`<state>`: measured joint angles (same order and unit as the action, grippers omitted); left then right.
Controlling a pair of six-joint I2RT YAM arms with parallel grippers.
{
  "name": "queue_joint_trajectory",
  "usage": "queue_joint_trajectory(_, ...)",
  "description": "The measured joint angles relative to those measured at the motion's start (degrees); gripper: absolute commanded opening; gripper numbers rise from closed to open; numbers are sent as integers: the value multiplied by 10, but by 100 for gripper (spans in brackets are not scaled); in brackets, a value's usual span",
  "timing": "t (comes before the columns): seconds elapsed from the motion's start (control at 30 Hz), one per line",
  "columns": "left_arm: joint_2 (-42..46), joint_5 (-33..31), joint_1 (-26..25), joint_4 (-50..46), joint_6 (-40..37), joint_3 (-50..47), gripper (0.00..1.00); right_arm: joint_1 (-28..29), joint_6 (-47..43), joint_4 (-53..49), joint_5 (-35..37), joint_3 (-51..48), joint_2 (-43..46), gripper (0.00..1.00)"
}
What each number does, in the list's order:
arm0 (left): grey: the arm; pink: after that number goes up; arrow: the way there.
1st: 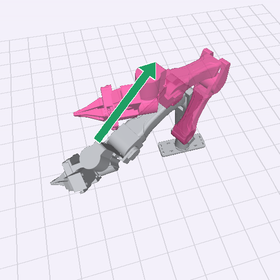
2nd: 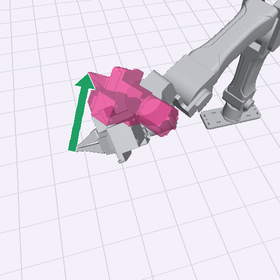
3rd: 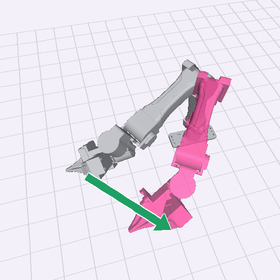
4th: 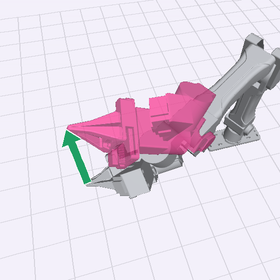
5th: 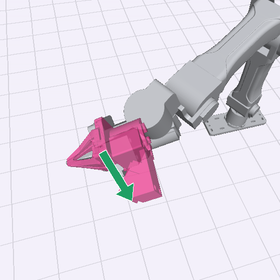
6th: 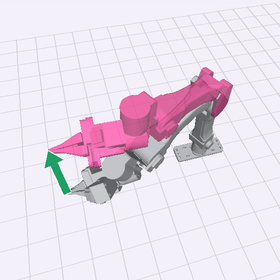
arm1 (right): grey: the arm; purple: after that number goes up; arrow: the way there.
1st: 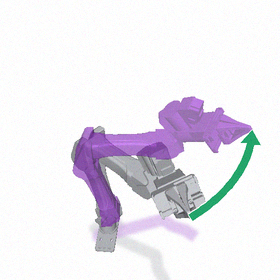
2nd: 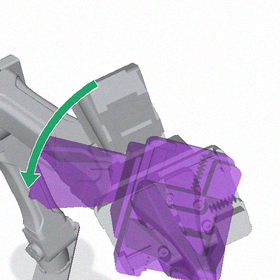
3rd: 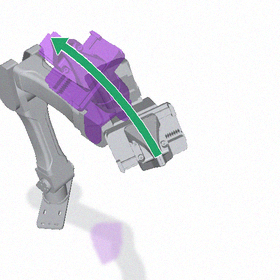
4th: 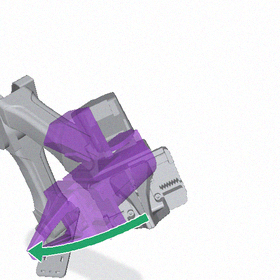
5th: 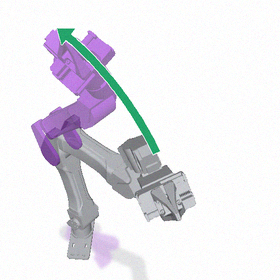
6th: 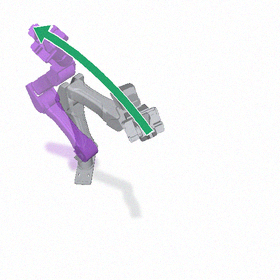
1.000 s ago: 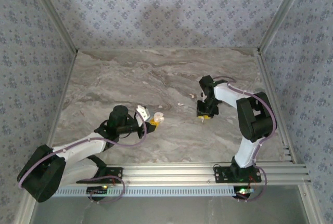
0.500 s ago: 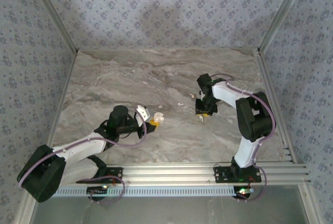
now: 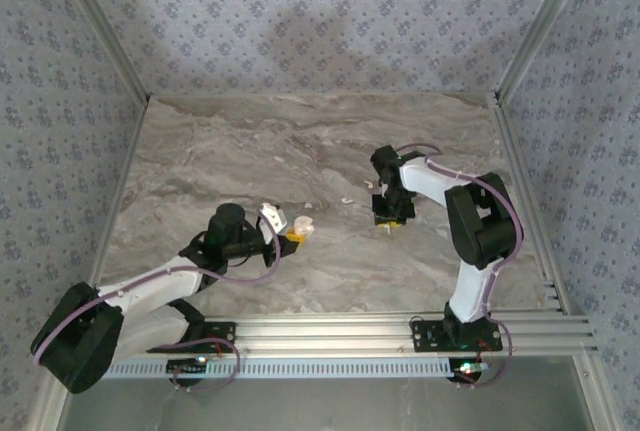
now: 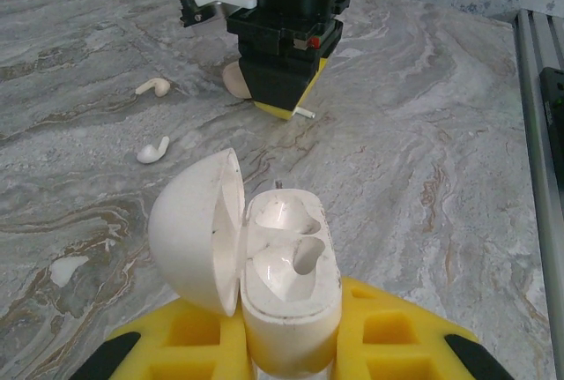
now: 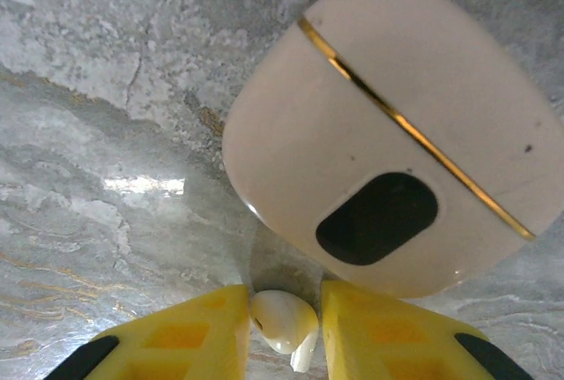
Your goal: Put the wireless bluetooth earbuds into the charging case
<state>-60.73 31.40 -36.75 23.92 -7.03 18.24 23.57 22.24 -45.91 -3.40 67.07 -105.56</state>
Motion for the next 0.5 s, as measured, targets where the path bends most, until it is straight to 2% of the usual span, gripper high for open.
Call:
queue_joint_trajectory(0.33, 0, -4, 0, -10, -9, 0, 13, 5, -2, 7, 14, -1, 4, 24)
queue_joint_trajectory(0.5, -35, -11, -5, 3, -12, 0, 13, 7, 0, 55, 15, -50, 57, 23)
